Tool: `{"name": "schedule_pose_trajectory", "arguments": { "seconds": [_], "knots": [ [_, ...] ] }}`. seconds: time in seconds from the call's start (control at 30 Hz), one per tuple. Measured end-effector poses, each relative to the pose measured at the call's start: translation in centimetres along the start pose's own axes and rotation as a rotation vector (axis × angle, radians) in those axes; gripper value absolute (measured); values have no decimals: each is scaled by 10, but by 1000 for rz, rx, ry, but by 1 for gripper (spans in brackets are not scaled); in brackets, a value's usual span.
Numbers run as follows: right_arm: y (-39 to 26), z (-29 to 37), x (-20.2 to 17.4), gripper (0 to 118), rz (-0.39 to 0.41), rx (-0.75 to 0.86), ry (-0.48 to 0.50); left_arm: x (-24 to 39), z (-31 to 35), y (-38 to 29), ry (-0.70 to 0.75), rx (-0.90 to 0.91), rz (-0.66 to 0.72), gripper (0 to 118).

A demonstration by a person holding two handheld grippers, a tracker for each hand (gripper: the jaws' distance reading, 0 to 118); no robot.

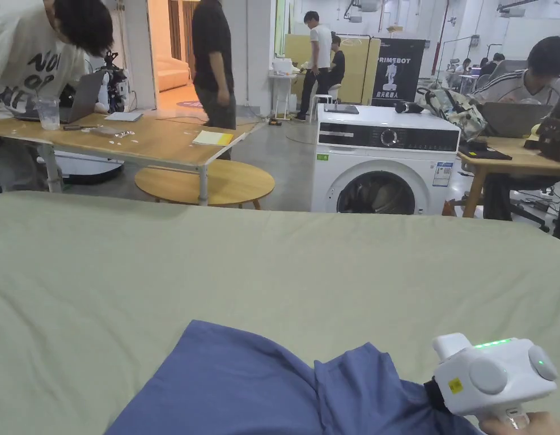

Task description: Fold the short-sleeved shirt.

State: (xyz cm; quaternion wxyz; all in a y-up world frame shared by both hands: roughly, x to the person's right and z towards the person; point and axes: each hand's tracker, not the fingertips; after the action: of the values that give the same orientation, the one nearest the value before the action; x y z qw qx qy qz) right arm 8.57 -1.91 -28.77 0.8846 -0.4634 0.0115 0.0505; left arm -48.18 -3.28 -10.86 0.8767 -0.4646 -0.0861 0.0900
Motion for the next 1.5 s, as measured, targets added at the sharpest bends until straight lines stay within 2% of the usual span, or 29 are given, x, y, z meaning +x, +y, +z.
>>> {"name": "schedule_pose_trajectory", "arguments": {
  "seconds": [0.17, 0.27, 0.37, 0.5, 0.6, 0.63, 0.7, 0.8, 0.87, 1.07, 1.2, 1.37, 1.5],
  "knots": [
    [11, 78, 11, 0, -61, 228, 48, 1, 27, -9, -26, 169, 32, 3],
    [20, 131, 18, 0, -60, 335, 47, 14, 61, 7, -90, 302, 10, 3],
    [35, 183, 26, 0, -87, 450, 40, 36, 91, 47, -88, 432, -112, 2],
    [62, 240, 30, 0, -135, 580, 9, 61, 123, 121, -103, 613, -168, 1],
    [89, 268, 35, 0, -133, 646, -63, 82, 125, 189, -8, 674, -211, 1],
    [100, 276, 36, 0, -120, 663, -93, 87, 126, 213, -19, 674, -221, 1],
    [123, 284, 39, 0, -118, 679, -170, 97, 127, 253, -27, 684, -217, 1],
    [158, 294, 47, 0, -155, 704, -181, 120, 130, 309, 40, 761, -262, 0],
    [184, 295, 53, 0, -168, 725, -227, 132, 135, 344, 45, 774, -273, 0],
    [252, 302, 70, 0, -215, 751, -287, 151, 141, 421, 124, 816, -271, 0],
    [282, 307, 72, 0, -242, 786, -280, 157, 146, 452, 149, 843, -257, 0],
    [320, 316, 68, 0, -199, 816, -339, 165, 149, 476, 203, 861, -278, 0],
    [337, 328, 68, 0, -229, 861, -309, 160, 151, 485, 202, 885, -251, 0]
  ]
}}
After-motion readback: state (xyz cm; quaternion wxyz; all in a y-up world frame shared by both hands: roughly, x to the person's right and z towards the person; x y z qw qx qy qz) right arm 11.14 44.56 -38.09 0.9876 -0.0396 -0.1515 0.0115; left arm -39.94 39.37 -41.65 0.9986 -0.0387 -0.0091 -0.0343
